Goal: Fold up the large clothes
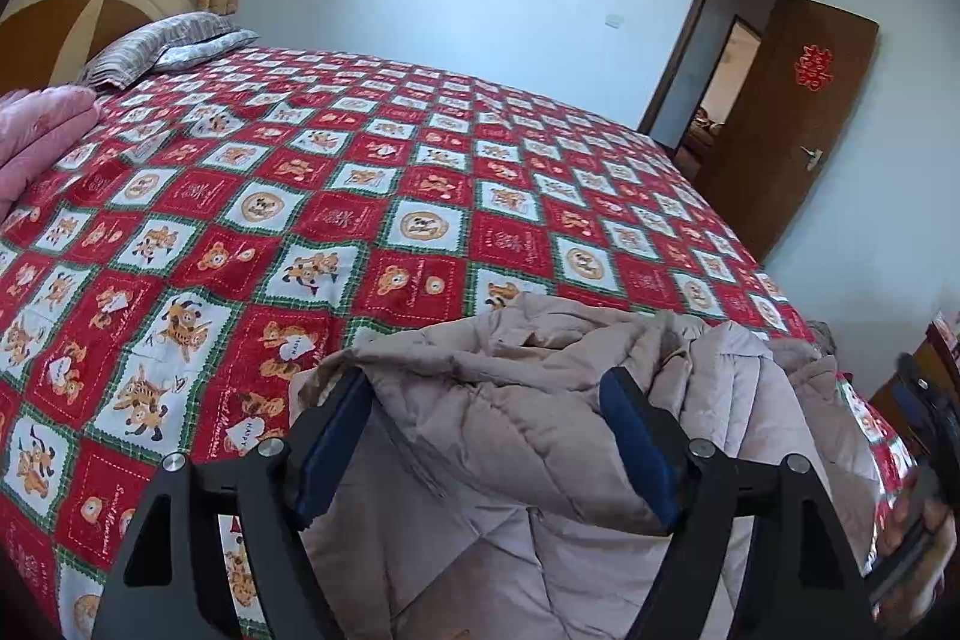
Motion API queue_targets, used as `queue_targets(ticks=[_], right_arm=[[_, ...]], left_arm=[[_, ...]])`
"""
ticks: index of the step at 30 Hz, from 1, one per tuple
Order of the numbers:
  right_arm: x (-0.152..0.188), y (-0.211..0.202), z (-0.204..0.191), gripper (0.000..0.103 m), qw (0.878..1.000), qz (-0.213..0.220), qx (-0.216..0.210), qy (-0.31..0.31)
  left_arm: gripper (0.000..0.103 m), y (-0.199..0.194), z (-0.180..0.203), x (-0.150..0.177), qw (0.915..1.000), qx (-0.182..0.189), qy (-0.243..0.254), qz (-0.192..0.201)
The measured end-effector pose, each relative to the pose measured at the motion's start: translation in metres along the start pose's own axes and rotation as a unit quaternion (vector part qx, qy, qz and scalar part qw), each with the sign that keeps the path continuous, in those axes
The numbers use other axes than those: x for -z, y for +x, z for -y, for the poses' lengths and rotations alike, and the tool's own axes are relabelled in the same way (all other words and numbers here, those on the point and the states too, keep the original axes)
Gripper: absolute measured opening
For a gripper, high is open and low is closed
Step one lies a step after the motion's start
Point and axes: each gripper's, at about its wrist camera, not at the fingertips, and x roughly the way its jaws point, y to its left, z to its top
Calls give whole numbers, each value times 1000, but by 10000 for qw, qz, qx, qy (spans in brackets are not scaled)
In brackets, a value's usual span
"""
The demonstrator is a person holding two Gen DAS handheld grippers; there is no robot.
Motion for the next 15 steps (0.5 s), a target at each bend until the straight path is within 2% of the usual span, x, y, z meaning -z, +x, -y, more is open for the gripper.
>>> queue_targets(ticks=[1, 3, 6, 7, 9, 12, 15], right_arm=[[6, -8, -13, 88, 9998, 66, -103, -165], [30, -21, -45, 88, 9953, 29, -657, -707], [73, -19, -95, 88, 9759, -201, -1040, -1907], [86, -12, -107, 87, 9701, -258, -1015, -2188], [95, 7, -113, 87, 9685, -247, -722, -2372], [87, 44, -106, 87, 9754, -463, -409, -2117], [80, 76, -98, 87, 9792, -752, -287, -1865]], left_arm=[[80, 4, -4, -1, 9998, -141, -82, 64], [80, 3, -10, -6, 9989, -186, -265, 331], [86, -11, -5, -17, 9973, -145, -306, 656], [87, -18, 2, -21, 9965, -228, -171, 786], [92, -31, 18, -17, 9940, -379, 288, 988], [95, -34, 41, 2, 9846, -847, 1088, 1075], [95, -12, 52, 18, 9801, -975, 1489, 877]])
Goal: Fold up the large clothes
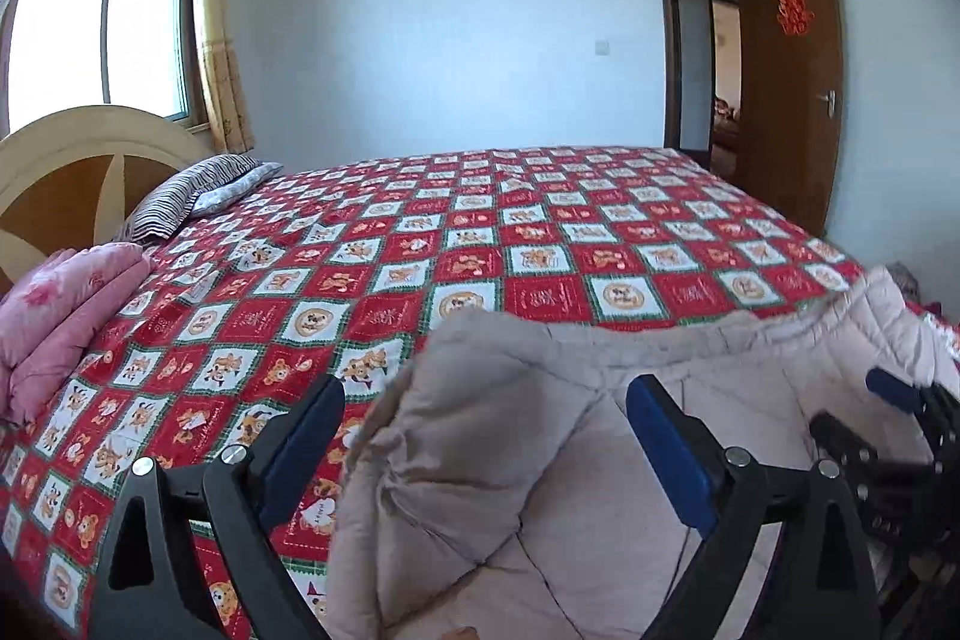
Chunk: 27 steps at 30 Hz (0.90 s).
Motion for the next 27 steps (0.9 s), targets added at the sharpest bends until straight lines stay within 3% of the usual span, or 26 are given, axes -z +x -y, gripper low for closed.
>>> queue_targets(ticks=[5, 9, 13, 16, 22, 27], right_arm=[[-6, 25, 4, 87, 9995, -263, 144, 21], [-17, 31, 14, 88, 9975, -444, 477, 288], [-9, 58, 22, 92, 9944, -845, 494, 410], [-3, 69, 22, 95, 9928, -1036, 434, 409], [2, 77, 24, 97, 9907, -1204, 430, 475], [3, 84, 19, 99, 9884, -1375, 521, 381]], left_arm=[[95, 38, 14, 13, 9988, -101, -126, -462], [95, 58, 19, 8, 9982, -295, -109, -512], [96, 95, 27, 15, 9961, -406, 165, -764], [102, 114, 22, 28, 9954, -319, -55, -898], [102, 126, 14, 36, 9944, 38, -431, -961], [102, 133, 15, 38, 9928, 78, -505, -1082]])
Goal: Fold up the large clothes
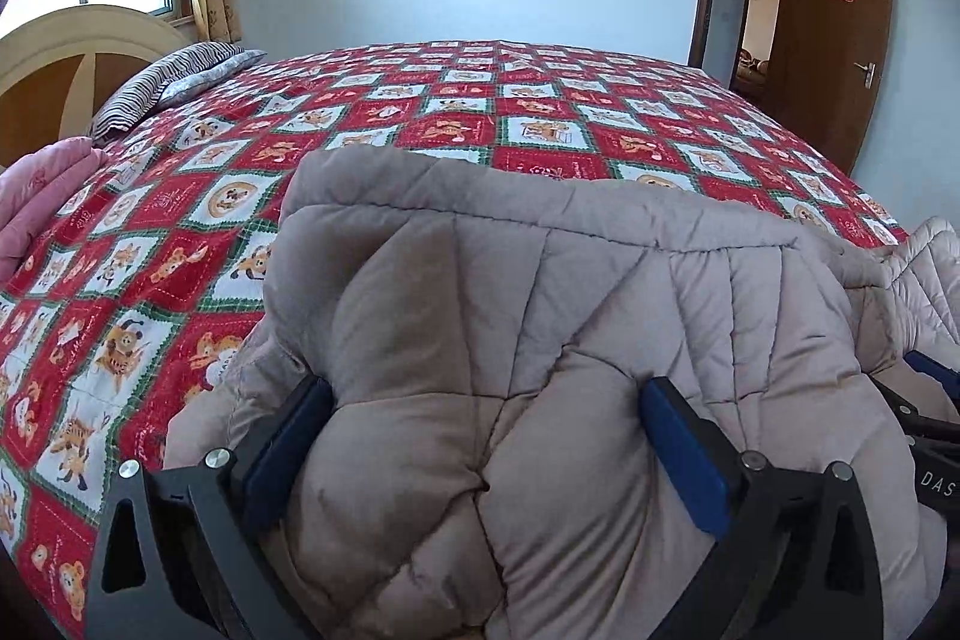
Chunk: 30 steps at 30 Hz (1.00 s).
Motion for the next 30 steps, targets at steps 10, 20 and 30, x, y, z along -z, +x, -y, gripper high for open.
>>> queue_targets(ticks=[10, 20, 30], right_arm=[[-1, 11, -8, 101, 9993, -212, 230, -181], [-1, 18, -14, 103, 9982, -346, 367, -316], [-1, 19, -16, 103, 9979, -354, 415, -346]], left_arm=[[102, 7, 1, 0, 9999, -55, 9, -109], [102, 11, 3, -1, 9998, -102, 15, -167], [102, 8, 3, -3, 9995, -185, 67, -246]])
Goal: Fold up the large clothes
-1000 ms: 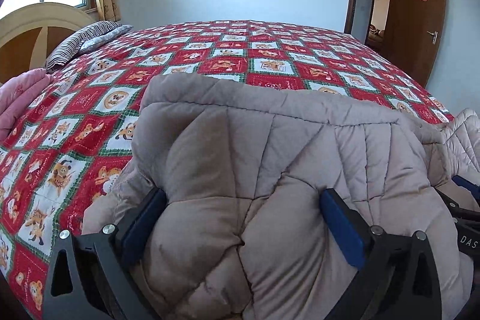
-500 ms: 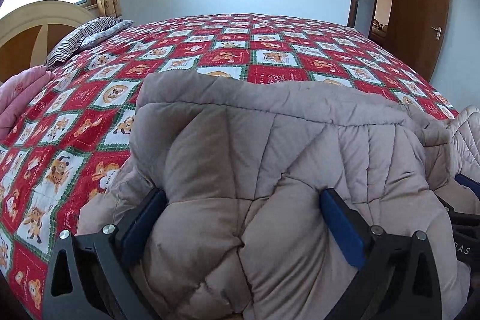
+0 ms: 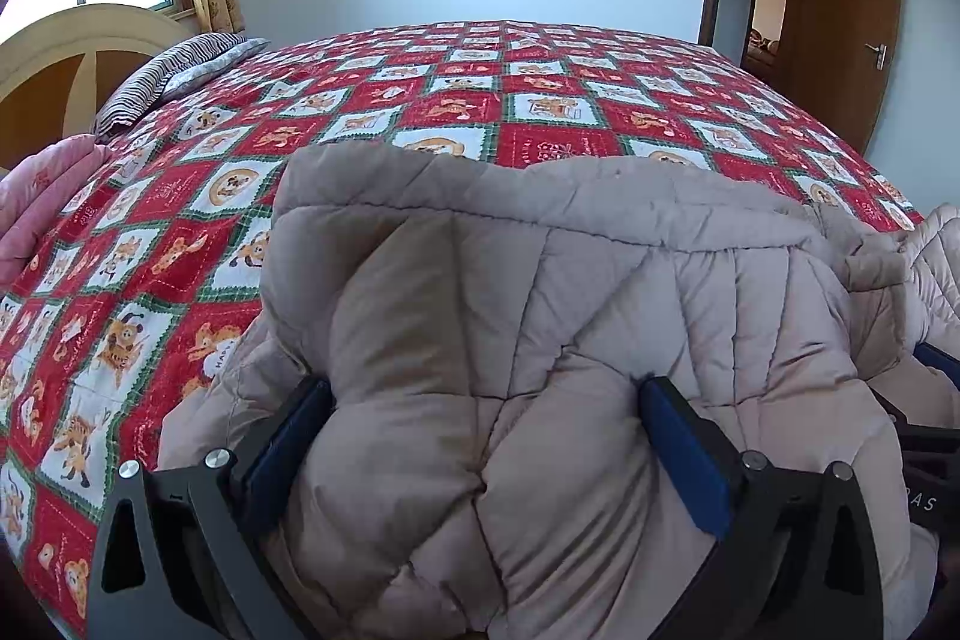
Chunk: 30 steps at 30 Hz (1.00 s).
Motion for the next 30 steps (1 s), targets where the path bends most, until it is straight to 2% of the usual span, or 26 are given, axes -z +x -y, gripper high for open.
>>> queue_targets(ticks=[4, 8, 10, 12, 15, 16, 17, 19, 23, 30], right_arm=[[0, -1, 0, 103, 10000, 13, -14, 2], [-1, -24, 12, 100, 9994, 77, -341, 37], [1, -51, 24, 100, 9979, 438, -458, 94], [0, -73, 41, 100, 9958, 907, -115, 64], [-2, -78, 77, 101, 9910, 1185, 506, 361], [-2, -69, 89, 101, 9913, 1063, 621, 458], [-2, -59, 96, 101, 9928, 877, 646, 506], [5, -33, 102, 103, 9957, 536, 646, 405], [10, -23, 91, 103, 9947, 690, 685, 329], [11, -10, 93, 103, 9969, 431, 560, 343]], left_arm=[[102, -34, 8, -3, 9993, -325, 22, 161], [102, -80, 22, -8, 9982, 89, -23, 600], [102, -85, 33, -12, 9977, 155, 53, 655], [102, -76, 48, -11, 9979, 156, 221, 582], [102, -39, 75, 2, 9959, -431, 784, 104], [102, -30, 80, 8, 9941, -538, 937, 73], [102, -27, 82, 12, 9930, -609, 988, 202], [102, -25, 80, 18, 9932, -603, 920, 377], [102, -19, 76, 20, 9943, -587, 808, 372], [102, -13, 79, 21, 9946, -624, 779, 282]])
